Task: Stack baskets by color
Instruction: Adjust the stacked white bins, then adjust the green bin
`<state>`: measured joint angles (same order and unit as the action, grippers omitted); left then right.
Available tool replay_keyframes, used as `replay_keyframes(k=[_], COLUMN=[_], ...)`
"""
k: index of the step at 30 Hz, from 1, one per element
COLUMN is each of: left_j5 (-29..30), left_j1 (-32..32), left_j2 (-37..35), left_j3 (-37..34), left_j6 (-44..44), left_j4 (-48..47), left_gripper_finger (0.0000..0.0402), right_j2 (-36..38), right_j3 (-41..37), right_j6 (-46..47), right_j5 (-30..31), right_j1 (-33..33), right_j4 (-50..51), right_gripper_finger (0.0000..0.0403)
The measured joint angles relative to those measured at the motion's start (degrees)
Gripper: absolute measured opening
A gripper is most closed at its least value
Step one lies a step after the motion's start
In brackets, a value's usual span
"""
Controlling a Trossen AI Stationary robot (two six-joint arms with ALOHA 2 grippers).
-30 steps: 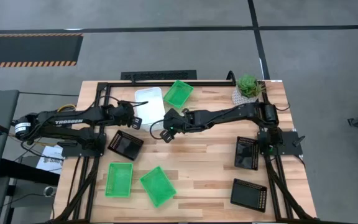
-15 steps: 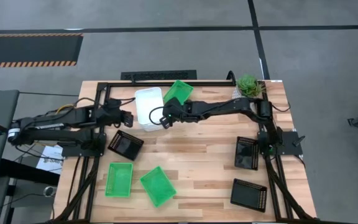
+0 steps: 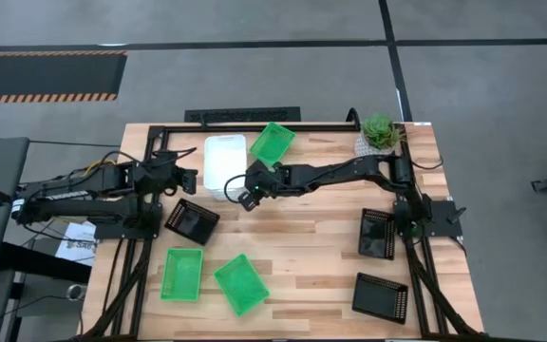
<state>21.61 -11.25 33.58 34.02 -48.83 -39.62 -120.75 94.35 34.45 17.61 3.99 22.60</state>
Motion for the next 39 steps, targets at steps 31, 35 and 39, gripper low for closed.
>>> replay_keyframes(k=[31,35,39], left_j5=[-4.9,-4.8,-4.8], left_j1=[0.0,0.0,0.0], left_j2=[-1.6,-2.3,-2.2], left_j3=[0.0,0.0,0.0], left_j6=[8.1,10.1,10.7], left_j4=[8.5,8.9,8.7], left_gripper_finger=[0.0140,0.0152,0.0153], right_j2=[4.5,4.5,3.2], right_j3=[0.2,0.2,0.2], right_j6=[-33.4,-34.9,-35.0], right_j5=[-16.2,-16.2,-16.2], right_j1=[18.6,18.0,18.1], right_j4=[12.6,11.4,9.4], right_gripper_finger=[0.0237,0.0228,0.0219])
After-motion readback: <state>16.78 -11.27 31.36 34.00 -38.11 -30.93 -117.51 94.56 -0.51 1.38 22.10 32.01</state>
